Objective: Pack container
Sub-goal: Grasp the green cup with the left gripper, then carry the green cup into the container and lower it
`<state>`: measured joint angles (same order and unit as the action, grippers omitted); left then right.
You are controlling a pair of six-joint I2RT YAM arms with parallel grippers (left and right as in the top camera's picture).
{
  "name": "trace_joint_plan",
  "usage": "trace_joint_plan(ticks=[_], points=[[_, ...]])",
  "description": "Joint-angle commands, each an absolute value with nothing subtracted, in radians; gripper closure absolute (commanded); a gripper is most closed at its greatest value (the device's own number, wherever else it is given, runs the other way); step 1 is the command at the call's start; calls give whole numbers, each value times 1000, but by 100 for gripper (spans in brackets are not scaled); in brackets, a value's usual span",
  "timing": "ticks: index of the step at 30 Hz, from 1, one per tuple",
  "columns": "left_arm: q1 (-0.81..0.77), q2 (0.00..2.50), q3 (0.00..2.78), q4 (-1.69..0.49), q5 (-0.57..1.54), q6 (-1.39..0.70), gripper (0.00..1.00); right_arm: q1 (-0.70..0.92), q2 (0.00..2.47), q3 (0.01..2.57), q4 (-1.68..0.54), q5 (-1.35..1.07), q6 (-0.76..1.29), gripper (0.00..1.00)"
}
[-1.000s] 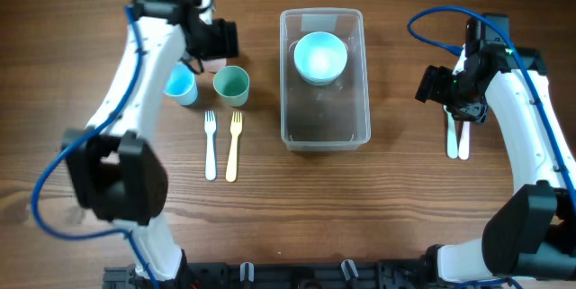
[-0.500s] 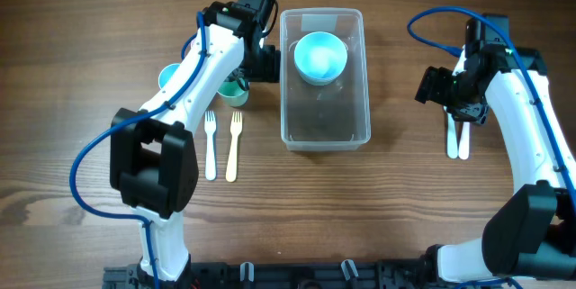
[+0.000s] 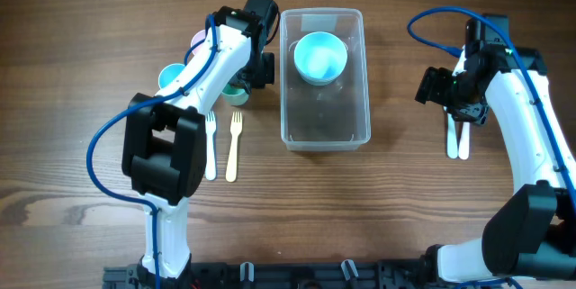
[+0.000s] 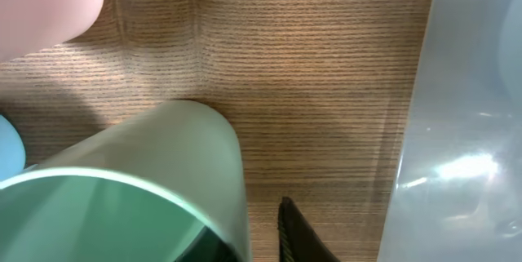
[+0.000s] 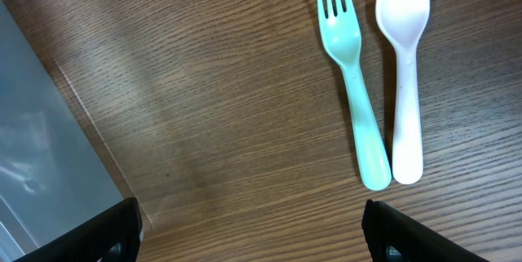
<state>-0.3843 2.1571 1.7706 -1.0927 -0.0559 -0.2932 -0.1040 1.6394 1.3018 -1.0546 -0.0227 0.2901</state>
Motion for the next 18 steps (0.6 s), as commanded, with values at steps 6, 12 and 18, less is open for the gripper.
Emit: trace_joint_plan(ticks=[6,12,18], points=[[-378,2116,1784,-1117,-73,-300,96,-106,1651,1300,-1059,-35,288,12],[-424,1920,1788,-1165,-68,-361,96,-106,1651,1300,-1058,-35,288,12],[-636,1826,1788,-1050,-71,-359,96,-106,1651,1300,-1056,-35,288,12]])
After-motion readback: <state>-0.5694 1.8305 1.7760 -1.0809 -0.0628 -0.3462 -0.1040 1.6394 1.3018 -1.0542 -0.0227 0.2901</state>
